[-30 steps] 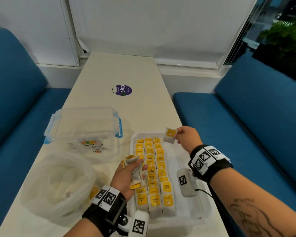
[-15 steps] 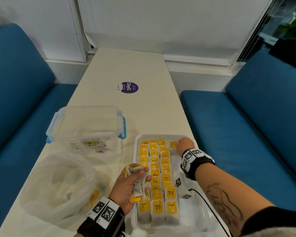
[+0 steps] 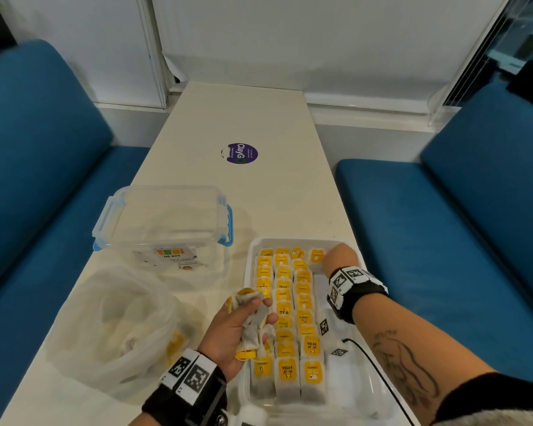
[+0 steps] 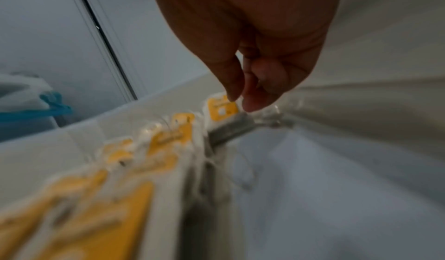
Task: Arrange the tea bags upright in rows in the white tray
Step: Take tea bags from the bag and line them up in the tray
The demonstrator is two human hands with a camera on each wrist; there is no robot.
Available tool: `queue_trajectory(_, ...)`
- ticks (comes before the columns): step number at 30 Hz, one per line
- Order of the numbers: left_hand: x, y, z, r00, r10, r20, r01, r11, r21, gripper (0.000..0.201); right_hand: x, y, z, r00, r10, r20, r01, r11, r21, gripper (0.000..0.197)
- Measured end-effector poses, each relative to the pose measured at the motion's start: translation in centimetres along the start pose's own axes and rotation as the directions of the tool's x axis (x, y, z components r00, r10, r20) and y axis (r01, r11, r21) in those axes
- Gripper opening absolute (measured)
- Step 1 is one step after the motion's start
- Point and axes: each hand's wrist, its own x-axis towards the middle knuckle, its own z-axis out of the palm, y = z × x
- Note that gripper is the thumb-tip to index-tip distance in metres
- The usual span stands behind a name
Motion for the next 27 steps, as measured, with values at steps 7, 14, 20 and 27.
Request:
queue_trajectory(7, 0.6, 0.1, 0.6, 0.997, -0.066, -0.043, 0.064, 0.997, -0.029, 0.024, -5.8, -1.7, -4.1, 0.973, -0.212, -0.085, 0.225, 0.819, 0.528, 0.016)
queue_trajectory(14, 0.3, -0.1, 2.1, 0.997, -0.047, 0.067, 0.042, 0.996, 0.078, 0.025, -12.4, -2.3, -4.6, 0.871, -0.491, 0.029, 0.397, 0.736, 0.548, 0.007)
queue_trajectory(20, 0.0, -1.2, 1.6, 0.982, -0.016, 0.186, -0.030, 0.970, 0.241, 0.021, -13.7, -2.0, -4.5, 0.873, -0.465, 0.147, 0.303, 0.753, 0.585, 0.020)
queue_trajectory(27, -0.9, -0.9, 1.3, 0.975, 0.011, 0.220, -0.079, 0.950, 0.303, 0.033, -14.0, -1.2, -3.0, 0.886, -0.464, -0.012, 0.361, 0.674, 0.644, 0.024)
